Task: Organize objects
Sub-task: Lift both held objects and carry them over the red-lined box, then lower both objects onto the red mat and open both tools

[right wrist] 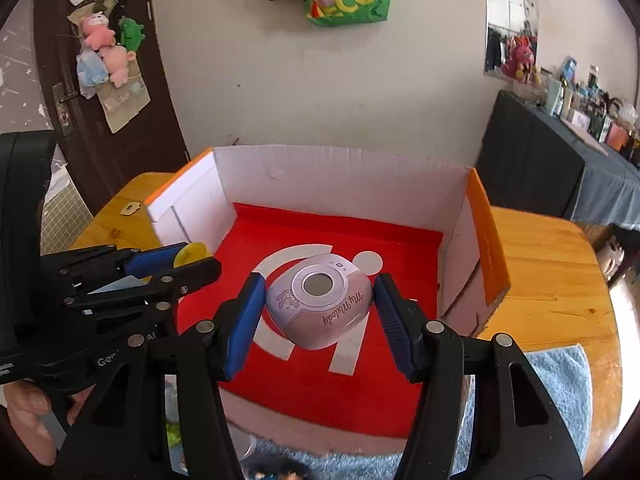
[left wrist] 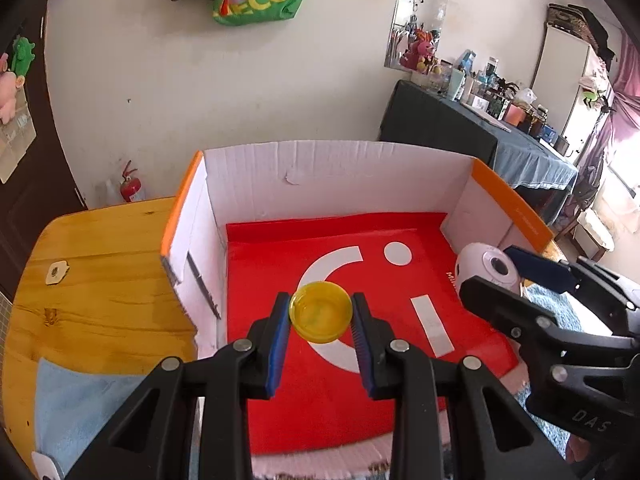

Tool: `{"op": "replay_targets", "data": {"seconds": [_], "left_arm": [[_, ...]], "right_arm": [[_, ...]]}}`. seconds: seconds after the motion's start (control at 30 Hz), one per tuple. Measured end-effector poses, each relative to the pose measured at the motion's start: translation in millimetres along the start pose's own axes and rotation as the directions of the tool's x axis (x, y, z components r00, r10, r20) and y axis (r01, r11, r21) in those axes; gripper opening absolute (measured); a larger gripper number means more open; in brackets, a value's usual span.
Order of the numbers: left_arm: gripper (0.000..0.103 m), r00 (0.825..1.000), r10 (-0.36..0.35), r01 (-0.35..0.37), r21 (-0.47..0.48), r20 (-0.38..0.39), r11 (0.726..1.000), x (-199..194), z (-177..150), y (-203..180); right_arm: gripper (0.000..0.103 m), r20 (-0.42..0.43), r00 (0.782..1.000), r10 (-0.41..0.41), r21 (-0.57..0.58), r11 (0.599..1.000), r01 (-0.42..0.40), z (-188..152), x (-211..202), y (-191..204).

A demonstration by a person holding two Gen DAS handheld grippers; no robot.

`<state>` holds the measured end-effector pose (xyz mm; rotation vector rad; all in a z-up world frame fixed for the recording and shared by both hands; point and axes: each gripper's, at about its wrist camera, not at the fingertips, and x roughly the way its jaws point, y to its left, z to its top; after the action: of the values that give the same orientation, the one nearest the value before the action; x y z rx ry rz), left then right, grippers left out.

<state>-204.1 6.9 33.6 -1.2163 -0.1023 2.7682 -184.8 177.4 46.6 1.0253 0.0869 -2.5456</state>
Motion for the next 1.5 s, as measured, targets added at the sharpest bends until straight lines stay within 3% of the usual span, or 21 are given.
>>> {"op": "replay_targets", "data": {"seconds": [0.57,1.03,1.33,1.5], "left_arm": [[0.031,0.993,-0.008,0.005,-0.025,-0.121,1.000,53,-2,4],[0.031,0.986,-0.006,0.000,-0.036,-0.167,0.999,72,-5,10],[0.031,0.982,-0.007,0.002,-0.031,-0.187,1.000,75,-7,9],[0.031,0.979,-0.003,-0.003,-0.029,-0.204,1.000,80,-5,6]], "right_arm": [[0.055,-0.113,0.993,-0.014,0.033,0.999,0.017,-2,47,-21],[0.055,-0.173,0.984,-0.045,0.015,0.999,0.048,-4,63,-23],[0.055,-0.255,0.967,-0.001,0.071,0.997,0.020,-9,69,-34],[0.055,-0.272,0.962,-0.018,0.062,0.997,0.036,-14,71,-37]]}}
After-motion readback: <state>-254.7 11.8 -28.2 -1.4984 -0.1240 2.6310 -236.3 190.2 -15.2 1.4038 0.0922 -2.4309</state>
